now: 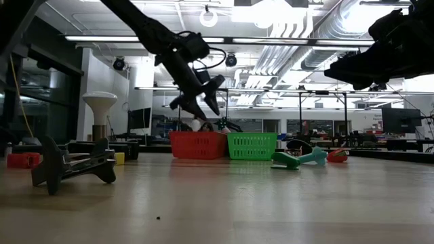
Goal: Pick and place Stapler, Stapler remover, tape
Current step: Put the large black stapler into the red bin
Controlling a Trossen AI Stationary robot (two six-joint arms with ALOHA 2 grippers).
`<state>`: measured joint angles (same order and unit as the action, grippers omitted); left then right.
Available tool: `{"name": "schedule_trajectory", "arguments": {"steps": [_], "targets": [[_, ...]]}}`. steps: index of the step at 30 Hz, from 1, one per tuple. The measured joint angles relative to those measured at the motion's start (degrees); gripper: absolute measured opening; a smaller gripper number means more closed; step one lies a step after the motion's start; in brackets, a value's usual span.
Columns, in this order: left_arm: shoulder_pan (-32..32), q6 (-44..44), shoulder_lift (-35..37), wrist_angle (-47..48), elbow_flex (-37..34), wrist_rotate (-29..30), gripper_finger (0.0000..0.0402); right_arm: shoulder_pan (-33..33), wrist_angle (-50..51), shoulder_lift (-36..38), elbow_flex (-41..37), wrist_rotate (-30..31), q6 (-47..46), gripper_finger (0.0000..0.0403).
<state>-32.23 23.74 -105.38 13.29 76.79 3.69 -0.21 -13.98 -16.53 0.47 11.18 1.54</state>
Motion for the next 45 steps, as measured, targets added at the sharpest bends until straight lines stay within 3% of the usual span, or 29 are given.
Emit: {"name": "schedule_trajectory", "arguments": {"steps": [14, 20, 24, 35, 45], "targets": [[4.04, -19.06, 5.59, 33.89, 0.02, 0.46, 0.0238, 0.0, 0.01, 0.0, 0.0, 0.01, -0.01, 0.0185], [8.01, -20.28, 5.59, 49.52, 0.02, 0.89, 0.0238, 0.0, 0.0, 0.0, 0.0, 0.02, -0.01, 0.0185], [11.67, -20.52, 5.59, 54.47, 0.02, 2.61, 0.0238, 0.0, 0.02, 0.0, 0.02, 0.02, 0.0, 0.0185], [18.48, -18.98, 7.81, 56.14, -6.16, 3.01, 0.0238, 0.0, 0.01, 0.0, 0.0, 0.02, -0.02, 0.0185], [18.4, -14.21, 22.37, 51.66, -19.58, 1.98, 0.0238, -0.02, 0.26, 0.04, 0.01, 0.01, -0.01, 0.0185]]}}
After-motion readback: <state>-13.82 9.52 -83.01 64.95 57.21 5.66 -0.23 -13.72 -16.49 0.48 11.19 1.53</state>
